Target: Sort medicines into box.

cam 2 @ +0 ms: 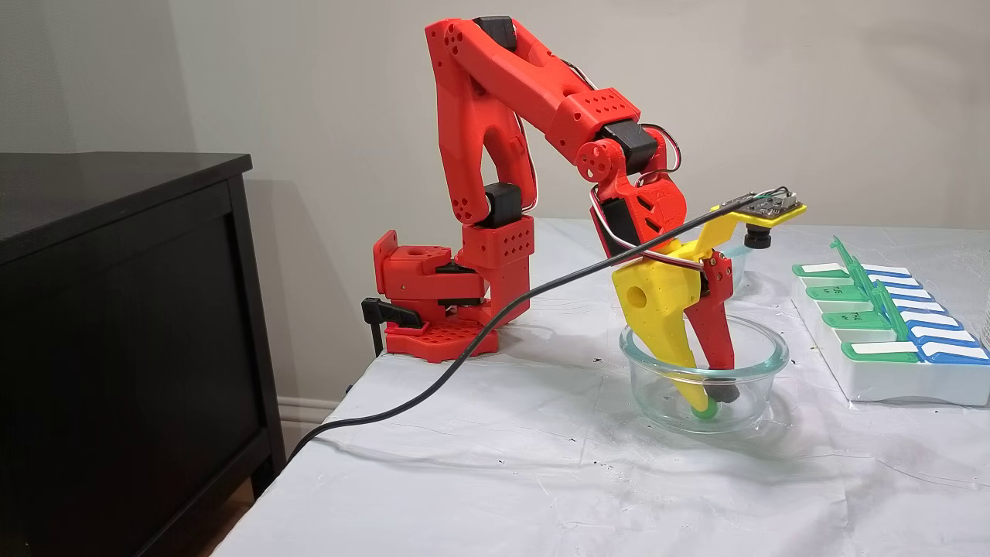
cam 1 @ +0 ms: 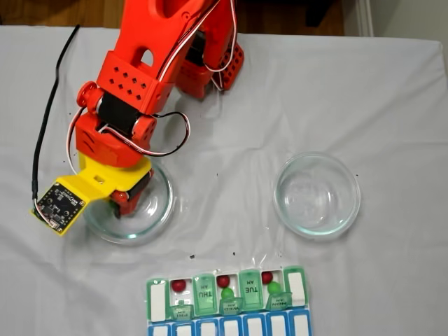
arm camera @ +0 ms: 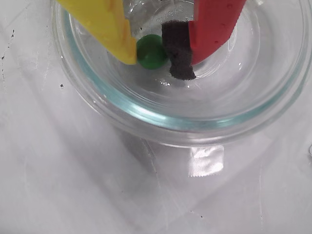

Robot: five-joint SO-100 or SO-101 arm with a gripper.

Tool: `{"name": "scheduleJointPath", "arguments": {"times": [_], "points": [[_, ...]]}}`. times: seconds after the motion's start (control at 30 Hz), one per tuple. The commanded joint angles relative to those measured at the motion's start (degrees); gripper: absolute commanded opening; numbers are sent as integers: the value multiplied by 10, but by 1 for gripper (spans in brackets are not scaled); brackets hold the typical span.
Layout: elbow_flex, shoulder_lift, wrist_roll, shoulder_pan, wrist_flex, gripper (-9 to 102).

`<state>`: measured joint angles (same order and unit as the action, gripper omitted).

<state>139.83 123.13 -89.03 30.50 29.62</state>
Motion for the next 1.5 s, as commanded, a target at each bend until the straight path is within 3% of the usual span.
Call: {"name": "scheduleJointPath", "arguments": {"times": [0.0, 0.47, 0.67, 0.97, 1.17, 1.33, 1.47], "points": [[-26, 2, -6, -6, 11, 13], [-27, -18, -5, -11, -6, 12], [-23, -20, 1, -12, -13, 0], [-26, -18, 32, -14, 0, 0], [11, 121, 136, -53, 51, 0], [-83, 184, 262, -99, 165, 0], [-153, 207, 359, -142, 181, 0]]}}
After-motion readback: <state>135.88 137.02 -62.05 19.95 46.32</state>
